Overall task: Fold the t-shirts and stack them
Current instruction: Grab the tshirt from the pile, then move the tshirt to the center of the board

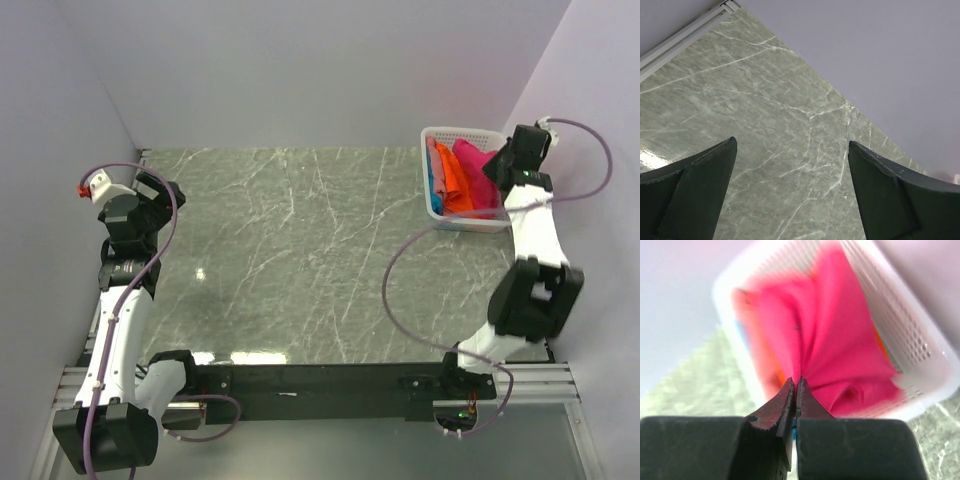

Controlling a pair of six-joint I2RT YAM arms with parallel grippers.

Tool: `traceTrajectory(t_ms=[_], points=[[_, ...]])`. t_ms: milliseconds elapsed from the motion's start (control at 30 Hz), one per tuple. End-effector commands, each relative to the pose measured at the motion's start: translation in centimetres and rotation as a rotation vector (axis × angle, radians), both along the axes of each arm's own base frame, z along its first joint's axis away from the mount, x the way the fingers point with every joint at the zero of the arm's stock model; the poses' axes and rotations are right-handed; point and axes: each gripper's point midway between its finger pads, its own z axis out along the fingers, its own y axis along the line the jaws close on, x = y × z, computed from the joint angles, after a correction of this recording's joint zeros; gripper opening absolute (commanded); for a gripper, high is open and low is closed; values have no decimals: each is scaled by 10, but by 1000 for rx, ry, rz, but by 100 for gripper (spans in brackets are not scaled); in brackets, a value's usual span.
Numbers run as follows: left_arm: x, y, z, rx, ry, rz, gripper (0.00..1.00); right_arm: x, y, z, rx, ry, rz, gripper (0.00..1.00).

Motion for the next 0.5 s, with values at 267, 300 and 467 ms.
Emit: traceTrajectory(t_ms=[267, 300, 467], points=[[3, -16, 31, -20, -98, -85, 99, -87, 118, 346, -345, -758, 237, 0], [4, -18, 35, -17, -117, -95, 99, -79, 155, 344, -357, -740, 346, 0], [-3, -21, 37, -43, -145, -99, 99, -90, 241, 396, -318, -857, 558, 0]])
